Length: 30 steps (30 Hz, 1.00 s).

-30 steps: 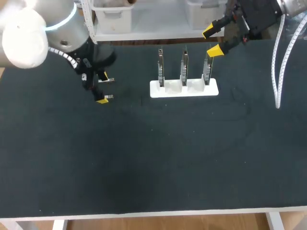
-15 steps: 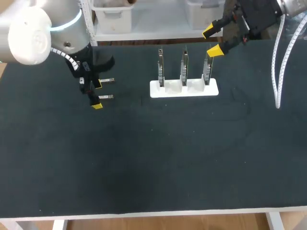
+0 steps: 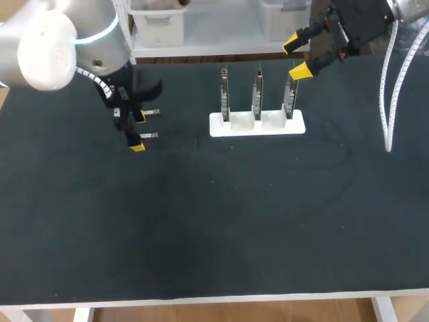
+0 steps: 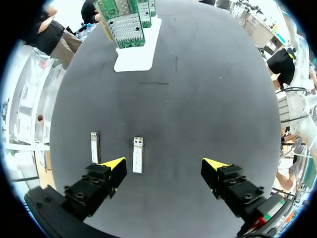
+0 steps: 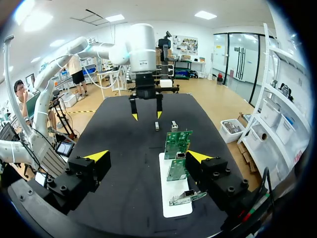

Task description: Pick up the optical module with the left hand, and insert it into the network port with the right hand.

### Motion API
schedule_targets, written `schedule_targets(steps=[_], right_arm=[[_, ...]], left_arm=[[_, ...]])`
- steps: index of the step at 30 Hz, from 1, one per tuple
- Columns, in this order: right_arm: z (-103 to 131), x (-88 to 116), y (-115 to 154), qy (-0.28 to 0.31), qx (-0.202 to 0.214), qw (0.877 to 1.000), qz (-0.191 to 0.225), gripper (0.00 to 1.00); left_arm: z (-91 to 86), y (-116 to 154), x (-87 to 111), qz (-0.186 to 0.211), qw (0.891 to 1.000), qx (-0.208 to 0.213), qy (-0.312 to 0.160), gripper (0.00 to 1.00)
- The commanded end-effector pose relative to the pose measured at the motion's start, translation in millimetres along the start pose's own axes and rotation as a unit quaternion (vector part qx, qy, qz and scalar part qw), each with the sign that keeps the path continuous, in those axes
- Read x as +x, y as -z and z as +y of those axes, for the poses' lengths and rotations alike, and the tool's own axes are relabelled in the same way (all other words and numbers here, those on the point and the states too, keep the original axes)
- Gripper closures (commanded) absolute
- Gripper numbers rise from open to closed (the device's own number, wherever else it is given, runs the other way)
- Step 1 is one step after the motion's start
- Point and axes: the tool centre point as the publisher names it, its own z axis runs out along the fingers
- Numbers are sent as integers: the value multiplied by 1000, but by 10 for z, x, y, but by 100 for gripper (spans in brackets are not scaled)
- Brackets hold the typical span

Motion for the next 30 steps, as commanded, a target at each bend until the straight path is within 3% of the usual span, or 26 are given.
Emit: schedule_targets(steps=[1, 7, 24, 30], right_arm=[[-9, -2, -2, 0, -1, 1000, 0, 0], [-9, -2, -2, 0, -1, 1000, 0, 0], [-9, -2, -2, 0, -1, 1000, 0, 0], [-9, -2, -2, 0, -1, 1000, 0, 0]], left_arm=[[137, -17, -68, 11, 1000, 13, -3, 0], [161, 14, -102, -14, 1000, 17, -20, 0], [161, 14, -102, -14, 1000, 17, -20, 0], [302, 27, -219, -7, 999, 7, -44, 0]])
